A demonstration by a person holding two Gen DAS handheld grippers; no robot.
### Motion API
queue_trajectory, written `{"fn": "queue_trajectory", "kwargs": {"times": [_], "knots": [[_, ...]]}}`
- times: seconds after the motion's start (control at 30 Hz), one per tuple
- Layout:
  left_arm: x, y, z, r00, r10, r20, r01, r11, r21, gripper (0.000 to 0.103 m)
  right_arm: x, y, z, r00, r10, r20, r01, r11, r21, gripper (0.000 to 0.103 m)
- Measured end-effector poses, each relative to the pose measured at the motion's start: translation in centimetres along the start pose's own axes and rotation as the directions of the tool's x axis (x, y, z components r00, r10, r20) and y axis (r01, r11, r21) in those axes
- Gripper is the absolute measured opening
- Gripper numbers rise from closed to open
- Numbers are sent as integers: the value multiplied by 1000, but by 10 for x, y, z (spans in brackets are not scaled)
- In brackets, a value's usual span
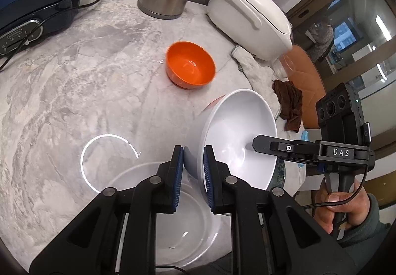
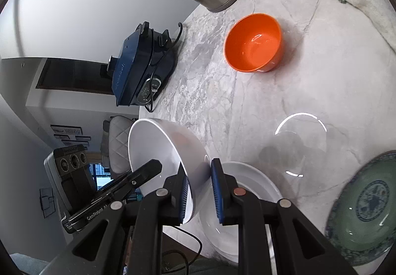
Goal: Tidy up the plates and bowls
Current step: 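Lift the small white bowl and carry it over the blue-and-white bowl, then lower the white bowl into the blue-and-white bowl and open both grippers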
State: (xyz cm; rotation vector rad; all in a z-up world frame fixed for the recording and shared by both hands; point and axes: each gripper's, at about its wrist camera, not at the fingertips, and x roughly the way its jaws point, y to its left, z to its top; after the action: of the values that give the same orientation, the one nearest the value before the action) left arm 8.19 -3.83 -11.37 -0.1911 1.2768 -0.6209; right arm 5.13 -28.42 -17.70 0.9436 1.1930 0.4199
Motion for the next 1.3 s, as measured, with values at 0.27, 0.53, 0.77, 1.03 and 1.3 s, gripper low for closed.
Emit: {"fn": "queue_trajectory", "kwargs": {"times": [0.27,0.53,0.77,1.03,1.3], "knots": [[60,-102,-42,997,-13,-70,13,1000,3,15,-79,-59,-10,999,-30,-25,30,999,-21,23],[137,-163,-86,977,7,-214,13,996,93,15,-116,-120,-28,993,-117,-31,118,993,27,25],[179,-168,-97,961,38,-273,-2,991,133,15,-112,-161,-38,985,-160,-57,164,984,73,25],[200,-161,-95,953,52,-297,-14,991,130,15,-100,-180,-45,981,-176,-80,183,978,96,24],[198,-151,-97,956,49,-291,-21,995,97,17,-95,-182,-45,978,-193,-78,199,976,85,23]]}}
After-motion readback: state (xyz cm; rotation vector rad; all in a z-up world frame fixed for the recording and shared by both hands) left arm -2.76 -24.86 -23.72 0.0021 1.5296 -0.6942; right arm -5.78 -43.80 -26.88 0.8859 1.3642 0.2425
